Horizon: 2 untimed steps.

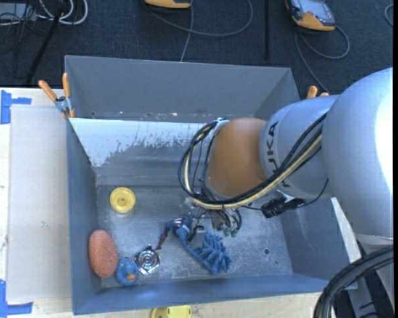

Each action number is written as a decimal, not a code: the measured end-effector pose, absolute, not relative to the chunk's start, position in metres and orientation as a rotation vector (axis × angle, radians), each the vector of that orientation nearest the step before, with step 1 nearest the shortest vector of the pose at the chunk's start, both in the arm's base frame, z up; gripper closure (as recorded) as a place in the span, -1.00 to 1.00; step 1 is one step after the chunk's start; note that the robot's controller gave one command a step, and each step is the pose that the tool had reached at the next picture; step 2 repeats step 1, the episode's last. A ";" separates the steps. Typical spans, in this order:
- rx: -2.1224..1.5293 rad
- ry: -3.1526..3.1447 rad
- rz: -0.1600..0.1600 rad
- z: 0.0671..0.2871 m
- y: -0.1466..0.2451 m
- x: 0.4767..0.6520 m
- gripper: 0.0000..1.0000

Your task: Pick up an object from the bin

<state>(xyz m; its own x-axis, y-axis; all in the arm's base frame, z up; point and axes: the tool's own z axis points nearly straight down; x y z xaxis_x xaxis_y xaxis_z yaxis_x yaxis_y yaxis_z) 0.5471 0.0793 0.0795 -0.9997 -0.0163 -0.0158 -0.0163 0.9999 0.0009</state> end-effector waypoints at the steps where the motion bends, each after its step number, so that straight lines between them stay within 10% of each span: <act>1: -0.103 3.137 0.000 0.231 0.081 0.559 1.00; 2: -0.103 3.137 0.000 0.231 0.081 0.559 1.00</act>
Offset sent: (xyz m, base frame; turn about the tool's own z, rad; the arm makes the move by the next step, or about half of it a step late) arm 0.0000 0.0000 0.0000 0.0000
